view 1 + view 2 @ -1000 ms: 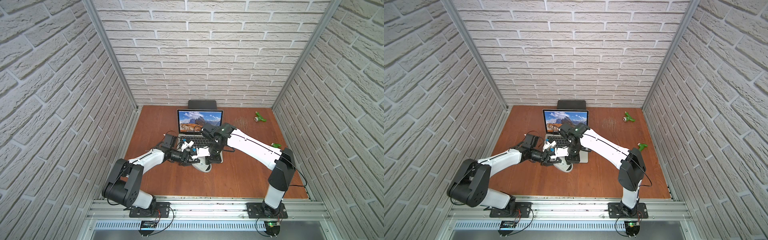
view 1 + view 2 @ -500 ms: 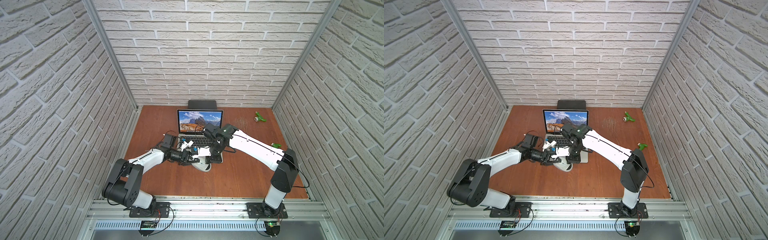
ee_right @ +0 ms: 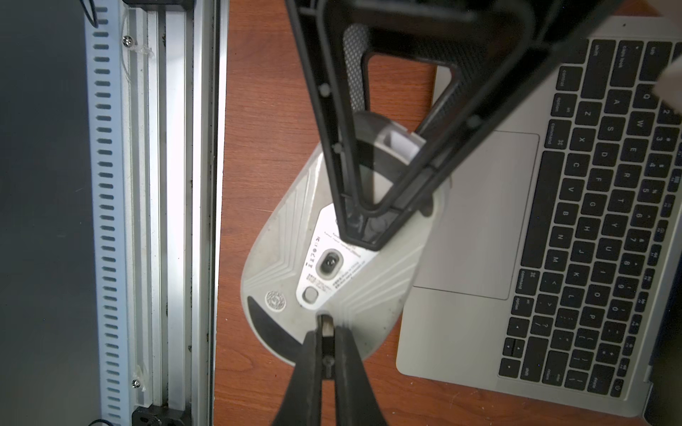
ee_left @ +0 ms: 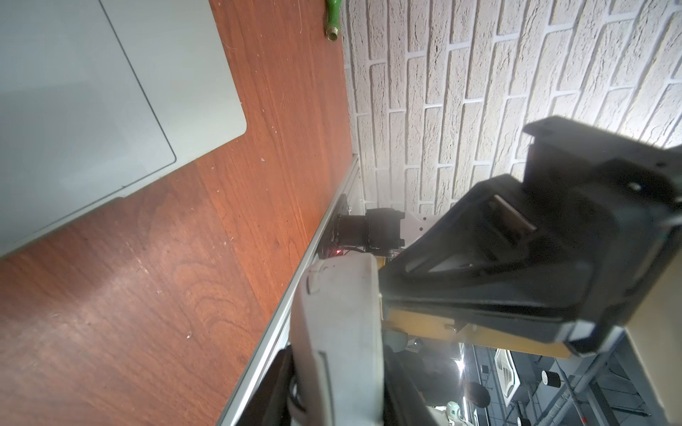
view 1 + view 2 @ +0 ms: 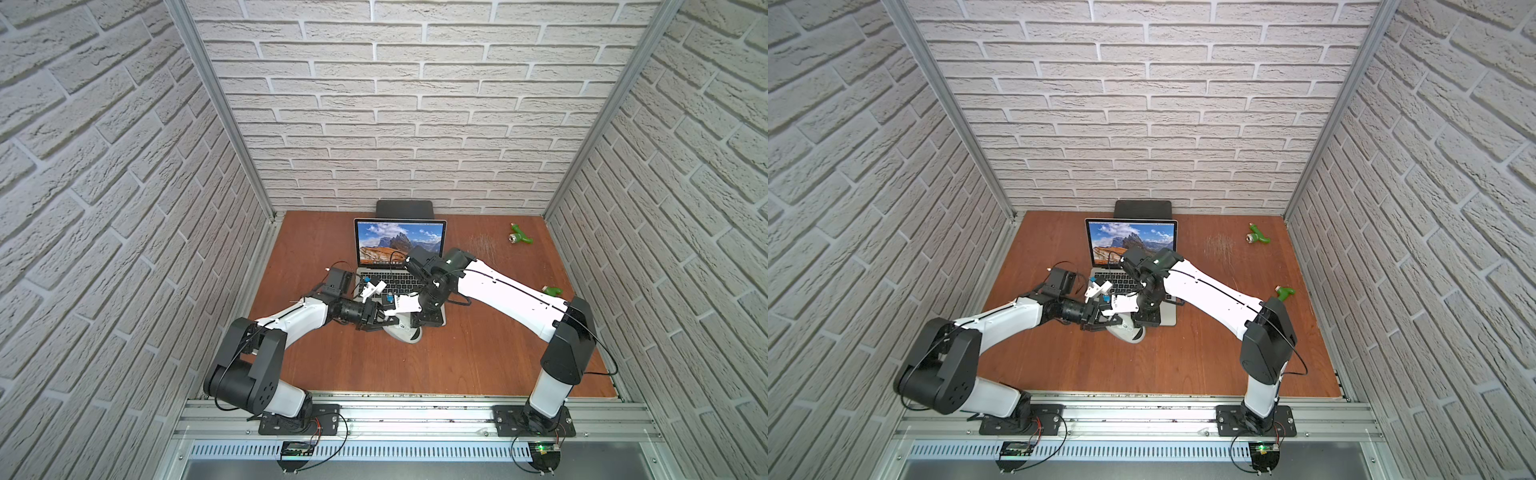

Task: Remove the wireless mouse receiver from the laptop
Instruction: Insert the USB plug into the mouse.

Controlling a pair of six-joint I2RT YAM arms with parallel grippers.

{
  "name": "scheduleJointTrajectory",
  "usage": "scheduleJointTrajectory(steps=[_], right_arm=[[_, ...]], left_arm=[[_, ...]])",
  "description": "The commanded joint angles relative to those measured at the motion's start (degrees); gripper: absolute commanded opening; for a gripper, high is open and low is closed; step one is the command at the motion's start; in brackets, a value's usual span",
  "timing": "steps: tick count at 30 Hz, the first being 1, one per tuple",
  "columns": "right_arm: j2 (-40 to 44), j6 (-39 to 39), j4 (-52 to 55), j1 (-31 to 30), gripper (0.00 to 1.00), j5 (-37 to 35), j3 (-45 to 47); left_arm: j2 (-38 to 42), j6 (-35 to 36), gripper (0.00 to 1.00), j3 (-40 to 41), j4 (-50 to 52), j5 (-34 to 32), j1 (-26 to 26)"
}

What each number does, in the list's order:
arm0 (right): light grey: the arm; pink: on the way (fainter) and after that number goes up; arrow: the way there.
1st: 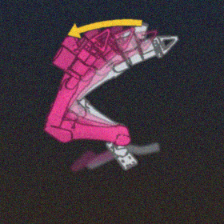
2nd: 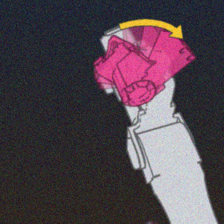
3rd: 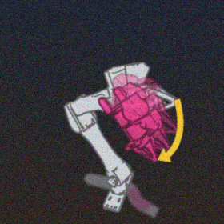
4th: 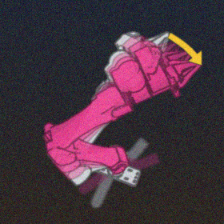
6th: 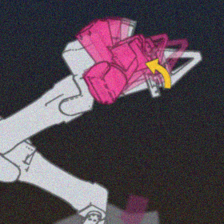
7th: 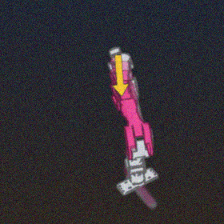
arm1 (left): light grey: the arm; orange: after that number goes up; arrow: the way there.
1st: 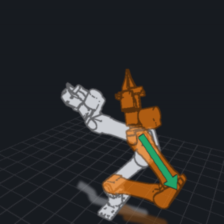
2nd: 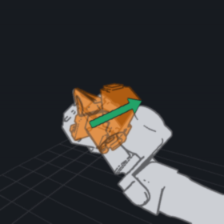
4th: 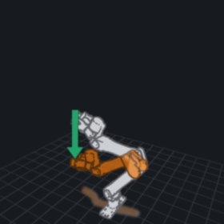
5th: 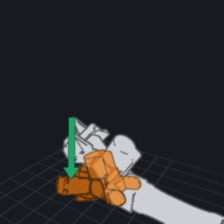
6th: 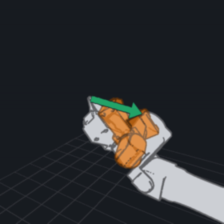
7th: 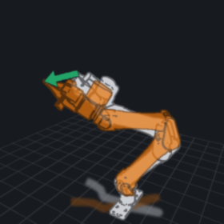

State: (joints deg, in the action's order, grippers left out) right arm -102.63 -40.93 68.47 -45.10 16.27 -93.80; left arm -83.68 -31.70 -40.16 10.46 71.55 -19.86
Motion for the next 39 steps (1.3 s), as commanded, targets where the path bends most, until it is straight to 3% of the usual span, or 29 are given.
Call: scheduleJointTrajectory(steps=[1, 12, 39], right_arm=[[-2.12, 0.84, 1.19, -0.75, 0.03, -1.40, -0.82], [-1.95, 1.36, 0.09, -0.87, 0.03, -3.27, -0.14], [1.68, 2.35, -3.36, 1.35, 0.46, -1.03, 0.20]], left_arm=[[2.21, 0.65, 0.00, -0.80, -1.92, 4.32, 0.63], [2.83, 0.76, 0.00, -0.77, -1.89, 4.30, 0.83], [3.27, 0.68, 0.00, -0.62, -2.22, 4.31, 1.02]])
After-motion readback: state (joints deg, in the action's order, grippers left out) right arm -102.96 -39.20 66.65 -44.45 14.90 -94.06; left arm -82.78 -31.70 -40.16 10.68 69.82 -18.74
